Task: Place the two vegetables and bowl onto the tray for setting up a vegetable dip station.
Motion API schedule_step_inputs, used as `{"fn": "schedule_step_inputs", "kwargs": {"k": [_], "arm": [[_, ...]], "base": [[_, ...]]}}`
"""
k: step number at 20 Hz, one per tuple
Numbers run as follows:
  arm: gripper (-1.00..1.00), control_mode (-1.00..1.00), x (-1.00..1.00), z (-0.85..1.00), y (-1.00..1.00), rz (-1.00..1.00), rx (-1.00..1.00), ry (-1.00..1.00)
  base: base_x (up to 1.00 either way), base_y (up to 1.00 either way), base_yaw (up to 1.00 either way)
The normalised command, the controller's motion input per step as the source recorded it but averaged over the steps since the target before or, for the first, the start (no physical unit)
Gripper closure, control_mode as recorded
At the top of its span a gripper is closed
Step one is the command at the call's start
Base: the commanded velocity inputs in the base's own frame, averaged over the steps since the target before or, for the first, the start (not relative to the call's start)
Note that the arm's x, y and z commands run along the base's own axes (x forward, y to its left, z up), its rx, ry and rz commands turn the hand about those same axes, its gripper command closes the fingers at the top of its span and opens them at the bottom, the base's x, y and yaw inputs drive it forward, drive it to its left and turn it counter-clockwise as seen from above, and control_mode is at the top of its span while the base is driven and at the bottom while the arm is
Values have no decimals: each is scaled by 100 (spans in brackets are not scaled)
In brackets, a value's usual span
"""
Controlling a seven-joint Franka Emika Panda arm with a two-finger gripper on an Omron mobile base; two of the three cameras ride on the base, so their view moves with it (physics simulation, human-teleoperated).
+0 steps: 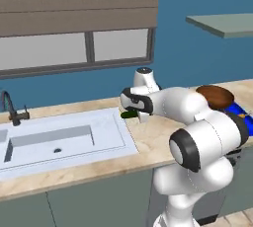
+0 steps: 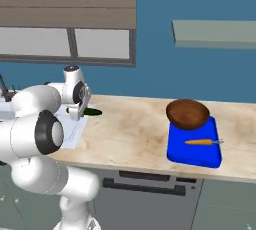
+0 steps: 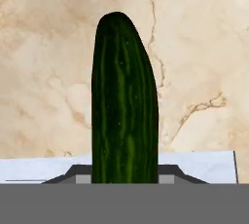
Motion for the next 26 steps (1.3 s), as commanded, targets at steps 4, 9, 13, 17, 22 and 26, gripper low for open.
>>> {"fn": "schedule_step_inputs", "kwargs": {"k": [4, 9, 13, 17, 22, 26], "arm": [[100, 100, 0, 0, 0, 0, 0, 0], [100, 100, 0, 0, 0, 0, 0, 0], [100, 100, 0, 0, 0, 0, 0, 0], [100, 100, 0, 0, 0, 0, 0, 0], [100, 100, 0, 0, 0, 0, 0, 0], [100, 100, 0, 0, 0, 0, 0, 0]], "base": [[-12, -86, -15], [4, -72, -14], [0, -74, -16], [-6, -54, -9], [-37, -24, -10], [-10, 0, -3]]}}
